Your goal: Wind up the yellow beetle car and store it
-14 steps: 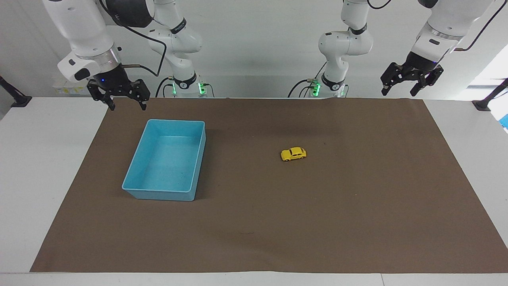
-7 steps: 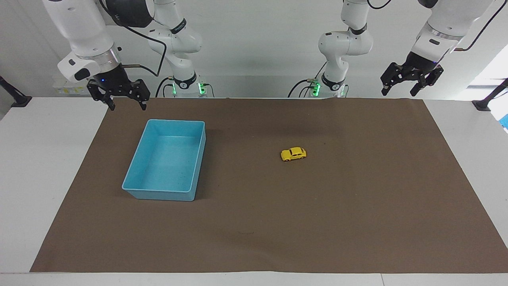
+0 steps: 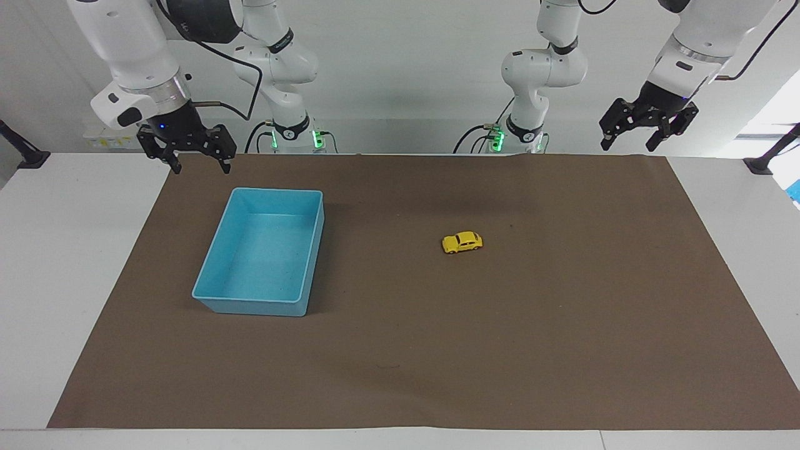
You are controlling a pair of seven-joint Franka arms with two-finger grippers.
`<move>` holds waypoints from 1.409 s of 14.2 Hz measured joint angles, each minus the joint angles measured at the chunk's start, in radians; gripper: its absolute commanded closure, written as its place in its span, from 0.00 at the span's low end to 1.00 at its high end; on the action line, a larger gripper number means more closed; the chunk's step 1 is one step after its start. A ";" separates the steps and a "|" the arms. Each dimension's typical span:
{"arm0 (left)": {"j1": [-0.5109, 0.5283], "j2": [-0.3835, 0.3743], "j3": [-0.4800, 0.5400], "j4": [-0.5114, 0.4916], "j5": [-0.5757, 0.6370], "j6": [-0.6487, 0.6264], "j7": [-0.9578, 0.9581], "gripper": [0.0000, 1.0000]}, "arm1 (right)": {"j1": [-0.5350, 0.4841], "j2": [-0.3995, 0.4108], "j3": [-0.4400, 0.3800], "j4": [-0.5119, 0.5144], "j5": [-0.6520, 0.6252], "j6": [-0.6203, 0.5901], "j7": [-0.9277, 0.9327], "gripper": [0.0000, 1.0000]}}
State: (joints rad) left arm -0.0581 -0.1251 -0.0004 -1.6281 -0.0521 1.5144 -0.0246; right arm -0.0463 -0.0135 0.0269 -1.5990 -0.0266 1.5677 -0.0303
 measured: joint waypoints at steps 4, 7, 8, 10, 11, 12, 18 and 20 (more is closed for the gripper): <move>0.000 0.000 0.000 -0.001 0.000 0.000 0.000 0.00 | 0.000 0.000 0.000 0.000 0.000 0.000 0.000 0.00; 0.000 0.000 0.000 -0.001 0.000 0.000 0.000 0.00 | 0.000 0.000 0.000 0.000 0.000 0.000 0.000 0.00; 0.000 0.000 0.000 -0.001 0.000 0.000 -0.001 0.00 | 0.000 0.000 0.000 0.000 0.000 0.000 0.000 0.00; 0.000 0.000 -0.001 -0.001 0.000 0.000 -0.001 0.00 | 0.000 0.000 0.000 0.000 0.000 0.000 0.000 0.00; 0.000 0.000 -0.003 -0.001 0.000 0.000 -0.001 0.00 | 0.000 0.000 0.000 0.000 0.000 0.000 0.000 0.00; 0.000 0.000 -0.005 -0.001 0.000 0.000 -0.007 0.00 | 0.000 0.000 0.000 0.000 0.000 0.000 0.000 0.00; -0.027 0.007 -0.022 -0.017 0.000 0.001 -0.183 0.00 | 0.000 0.000 0.000 0.000 0.000 0.000 0.000 0.00; -0.046 0.008 -0.022 -0.030 0.000 0.002 -0.315 0.00 | 0.000 0.000 0.000 0.000 0.000 0.000 0.000 0.00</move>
State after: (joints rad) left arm -0.1041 -0.1175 -0.0228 -1.6584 -0.0521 1.5162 -0.3398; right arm -0.0463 -0.0135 0.0269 -1.5990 -0.0265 1.5677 -0.0303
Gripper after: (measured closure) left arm 0.000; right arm 0.000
